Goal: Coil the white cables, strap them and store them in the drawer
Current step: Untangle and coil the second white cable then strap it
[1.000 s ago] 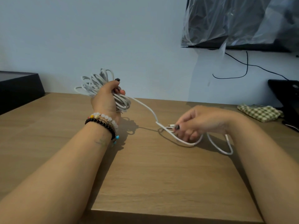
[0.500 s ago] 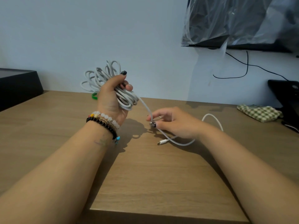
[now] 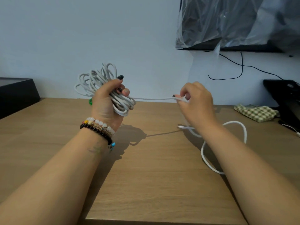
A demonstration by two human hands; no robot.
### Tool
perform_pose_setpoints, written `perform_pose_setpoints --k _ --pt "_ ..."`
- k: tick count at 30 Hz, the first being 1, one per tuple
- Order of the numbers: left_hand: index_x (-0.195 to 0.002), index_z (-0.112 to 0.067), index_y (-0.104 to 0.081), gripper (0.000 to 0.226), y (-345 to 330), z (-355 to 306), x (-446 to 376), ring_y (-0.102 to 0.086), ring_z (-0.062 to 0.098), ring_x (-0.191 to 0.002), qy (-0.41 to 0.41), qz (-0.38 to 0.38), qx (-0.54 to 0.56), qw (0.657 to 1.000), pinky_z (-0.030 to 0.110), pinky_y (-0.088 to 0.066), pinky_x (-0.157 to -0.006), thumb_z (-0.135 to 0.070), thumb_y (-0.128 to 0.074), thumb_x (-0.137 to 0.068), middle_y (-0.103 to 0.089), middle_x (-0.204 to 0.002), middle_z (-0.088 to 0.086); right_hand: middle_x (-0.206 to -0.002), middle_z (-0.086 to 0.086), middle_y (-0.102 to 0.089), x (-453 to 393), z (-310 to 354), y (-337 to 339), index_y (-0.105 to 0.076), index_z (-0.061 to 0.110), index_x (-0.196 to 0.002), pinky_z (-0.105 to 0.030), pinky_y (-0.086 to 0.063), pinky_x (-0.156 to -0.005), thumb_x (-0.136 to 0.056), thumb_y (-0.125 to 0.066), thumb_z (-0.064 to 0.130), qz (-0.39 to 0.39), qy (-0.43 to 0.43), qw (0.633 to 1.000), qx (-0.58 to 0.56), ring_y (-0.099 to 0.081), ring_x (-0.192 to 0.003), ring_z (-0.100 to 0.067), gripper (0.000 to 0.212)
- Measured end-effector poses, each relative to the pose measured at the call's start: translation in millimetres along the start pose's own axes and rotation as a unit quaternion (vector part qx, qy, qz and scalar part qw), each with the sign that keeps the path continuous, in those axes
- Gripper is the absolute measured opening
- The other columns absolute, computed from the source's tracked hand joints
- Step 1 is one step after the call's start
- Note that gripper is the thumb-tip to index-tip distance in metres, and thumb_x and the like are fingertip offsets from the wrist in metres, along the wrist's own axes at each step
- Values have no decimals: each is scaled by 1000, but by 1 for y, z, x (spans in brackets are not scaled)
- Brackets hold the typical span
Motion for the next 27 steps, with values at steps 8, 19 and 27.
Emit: perform_pose_setpoints --k 8,19,27 --pt "-71 -15 -44 26 2 2 -1 -48 8 -47 -4 -3 -19 1000 19 -38 -43 -7 -47 -95 -45 -50 -5 -77 -3 -68 -5 2 5 -71 18 -76 -42 -53 -69 -92 -56 17 92 -187 964 -167 -59 -72 -24 22" --pt "-69 -11 -48 25 18 -5 -13 -48 10 -45 -33 -103 39 993 19 -38 -42 -4 -52 -93 -46 -50 -2 -57 0 -37 -5 3 20 -49 18 -65 -21 -28 -47 -70 -77 27 226 -157 856 -437 -31 -48 -12 30" --pt "-66 -13 -46 29 12 1 -9 -49 10 -47 -22 -74 -33 996 20 -38 -44 -5 -50 -93 -46 -54 -2 -42 0 -28 0 0 13 -31 15 -44 -31 -29 -51 -85 -67 40 -9 -69 996 -49 -31 -49 -22 60"
Point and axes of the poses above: each hand's wrist, its own x-axis away from the middle knuckle, its own y-axis out of the back of the hand, z = x × y, the point moved 1 cm from there along -x, towards the middle knuckle
